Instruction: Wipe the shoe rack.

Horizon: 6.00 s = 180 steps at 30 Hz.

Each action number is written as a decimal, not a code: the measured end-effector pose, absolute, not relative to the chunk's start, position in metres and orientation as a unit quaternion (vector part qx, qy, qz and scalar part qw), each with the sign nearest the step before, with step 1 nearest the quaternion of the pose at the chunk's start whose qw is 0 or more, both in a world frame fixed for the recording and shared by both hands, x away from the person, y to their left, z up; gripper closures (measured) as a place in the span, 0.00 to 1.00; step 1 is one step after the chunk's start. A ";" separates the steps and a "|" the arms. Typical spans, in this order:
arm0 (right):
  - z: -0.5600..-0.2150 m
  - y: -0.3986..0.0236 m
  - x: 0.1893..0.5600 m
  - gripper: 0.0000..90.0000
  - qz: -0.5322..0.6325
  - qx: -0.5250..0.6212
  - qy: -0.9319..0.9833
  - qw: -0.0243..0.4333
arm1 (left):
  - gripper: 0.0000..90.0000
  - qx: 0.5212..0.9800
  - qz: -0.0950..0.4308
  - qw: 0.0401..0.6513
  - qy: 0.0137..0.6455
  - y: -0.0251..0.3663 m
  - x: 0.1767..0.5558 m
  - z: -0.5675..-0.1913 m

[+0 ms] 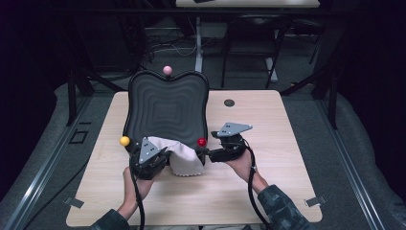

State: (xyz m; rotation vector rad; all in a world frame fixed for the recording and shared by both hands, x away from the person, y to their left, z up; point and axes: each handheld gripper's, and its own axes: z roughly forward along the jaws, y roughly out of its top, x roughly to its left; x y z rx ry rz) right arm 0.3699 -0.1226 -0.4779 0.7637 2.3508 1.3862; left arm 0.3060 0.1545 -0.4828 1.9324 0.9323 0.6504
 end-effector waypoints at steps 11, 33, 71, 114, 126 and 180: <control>-0.480 -0.105 0.377 0.39 0.483 0.251 0.827 0.140 | 0.93 0.768 0.265 0.421 0.405 0.175 0.291 -0.492; -0.487 -0.099 0.383 0.67 0.474 0.251 0.831 0.145 | 0.92 0.766 0.271 0.404 0.420 0.100 0.293 -0.553; -0.488 -0.099 0.383 0.67 0.477 0.250 0.831 0.140 | 0.92 0.717 0.262 0.462 0.451 0.055 0.313 -0.565; -0.487 -0.098 0.383 0.67 0.472 0.245 0.834 0.145 | 0.92 0.718 0.267 0.388 0.512 0.104 0.323 -0.583; -0.487 -0.098 0.383 0.67 0.470 0.246 0.835 0.146 | 0.92 0.689 0.282 0.366 0.559 0.148 0.327 -0.580; -0.486 -0.097 0.383 0.67 0.464 0.245 0.838 0.147 | 0.92 0.666 0.282 0.340 0.601 0.175 0.324 -0.581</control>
